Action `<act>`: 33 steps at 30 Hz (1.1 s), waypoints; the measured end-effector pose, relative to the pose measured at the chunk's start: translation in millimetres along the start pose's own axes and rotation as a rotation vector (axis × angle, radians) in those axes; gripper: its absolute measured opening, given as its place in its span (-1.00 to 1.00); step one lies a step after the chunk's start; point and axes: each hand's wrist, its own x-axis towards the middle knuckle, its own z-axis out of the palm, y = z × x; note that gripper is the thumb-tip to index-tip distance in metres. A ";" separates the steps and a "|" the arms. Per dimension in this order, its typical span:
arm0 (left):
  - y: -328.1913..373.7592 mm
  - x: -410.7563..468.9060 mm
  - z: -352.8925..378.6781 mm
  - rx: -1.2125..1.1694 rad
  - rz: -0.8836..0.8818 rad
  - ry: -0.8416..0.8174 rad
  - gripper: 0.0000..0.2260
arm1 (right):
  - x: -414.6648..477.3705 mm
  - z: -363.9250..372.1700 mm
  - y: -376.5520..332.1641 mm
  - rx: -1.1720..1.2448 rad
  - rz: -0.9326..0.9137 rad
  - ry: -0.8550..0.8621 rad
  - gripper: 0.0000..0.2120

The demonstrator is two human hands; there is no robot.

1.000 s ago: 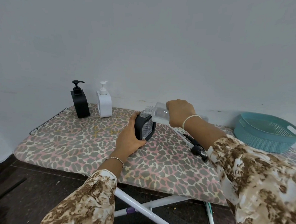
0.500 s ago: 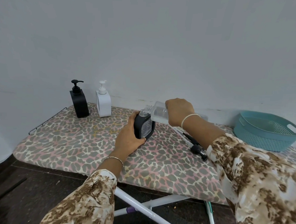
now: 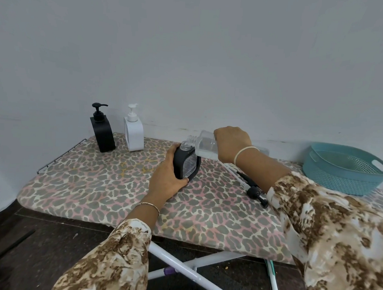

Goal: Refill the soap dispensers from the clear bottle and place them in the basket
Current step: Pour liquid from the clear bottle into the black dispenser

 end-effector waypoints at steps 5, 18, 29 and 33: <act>0.5 0.3 -0.1 -0.001 0.001 -0.003 -0.06 | -0.2 -0.2 -0.4 -0.005 0.005 0.001 -0.77; -1.2 0.7 1.0 -0.024 -0.004 -0.006 -0.05 | -3.5 -3.5 -1.8 -0.015 -0.009 0.002 -0.76; -1.2 1.1 1.3 -0.008 -0.001 -0.007 -0.05 | -2.9 -3.8 -2.4 -0.015 -0.012 0.001 -0.76; -1.4 1.1 1.4 -0.004 -0.001 -0.007 -0.04 | -2.7 -3.3 -2.2 -0.017 -0.014 0.005 -0.77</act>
